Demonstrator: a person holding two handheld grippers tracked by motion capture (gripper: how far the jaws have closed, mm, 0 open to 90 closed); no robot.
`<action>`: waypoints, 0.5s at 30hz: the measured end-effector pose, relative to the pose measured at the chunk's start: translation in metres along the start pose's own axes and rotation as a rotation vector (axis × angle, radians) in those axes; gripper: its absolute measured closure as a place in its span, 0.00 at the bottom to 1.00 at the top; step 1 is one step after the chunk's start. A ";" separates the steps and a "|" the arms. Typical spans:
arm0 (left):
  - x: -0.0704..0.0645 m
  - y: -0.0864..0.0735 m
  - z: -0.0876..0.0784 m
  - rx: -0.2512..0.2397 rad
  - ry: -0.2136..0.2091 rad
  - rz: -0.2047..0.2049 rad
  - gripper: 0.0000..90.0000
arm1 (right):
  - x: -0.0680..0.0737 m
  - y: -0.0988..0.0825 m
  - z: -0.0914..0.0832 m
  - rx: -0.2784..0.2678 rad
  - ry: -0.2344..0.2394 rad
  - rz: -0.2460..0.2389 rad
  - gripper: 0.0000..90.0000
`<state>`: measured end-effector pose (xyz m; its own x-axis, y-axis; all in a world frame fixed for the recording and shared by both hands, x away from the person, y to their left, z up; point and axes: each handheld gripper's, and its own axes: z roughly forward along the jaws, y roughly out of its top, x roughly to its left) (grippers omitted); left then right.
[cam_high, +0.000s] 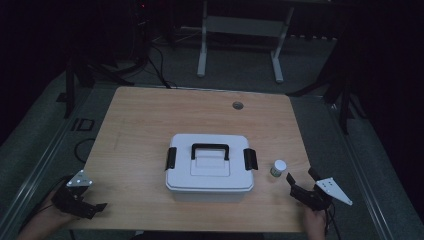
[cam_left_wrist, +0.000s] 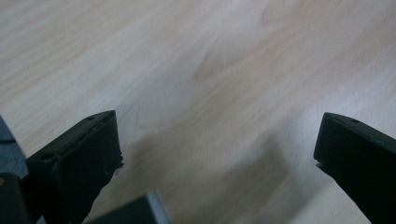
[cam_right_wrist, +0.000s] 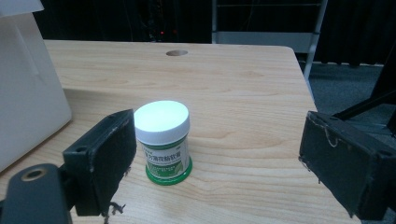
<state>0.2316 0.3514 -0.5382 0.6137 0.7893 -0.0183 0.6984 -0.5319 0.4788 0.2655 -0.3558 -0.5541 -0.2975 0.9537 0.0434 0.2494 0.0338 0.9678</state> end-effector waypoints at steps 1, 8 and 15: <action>0.001 0.001 0.000 0.030 0.000 -0.002 0.00 | 0.000 0.000 0.000 -0.001 0.001 0.000 0.12; 0.002 0.012 -0.003 0.218 -0.014 0.039 0.00 | 0.001 0.000 0.000 0.003 -0.001 -0.002 0.12; 0.003 0.026 -0.007 0.364 -0.034 0.093 0.00 | 0.001 0.000 0.000 0.001 0.003 -0.005 0.12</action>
<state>0.2490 0.3422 -0.5203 0.6879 0.7255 -0.0212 0.7208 -0.6795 0.1369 0.2649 -0.3551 -0.5539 -0.3016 0.9526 0.0390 0.2488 0.0391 0.9678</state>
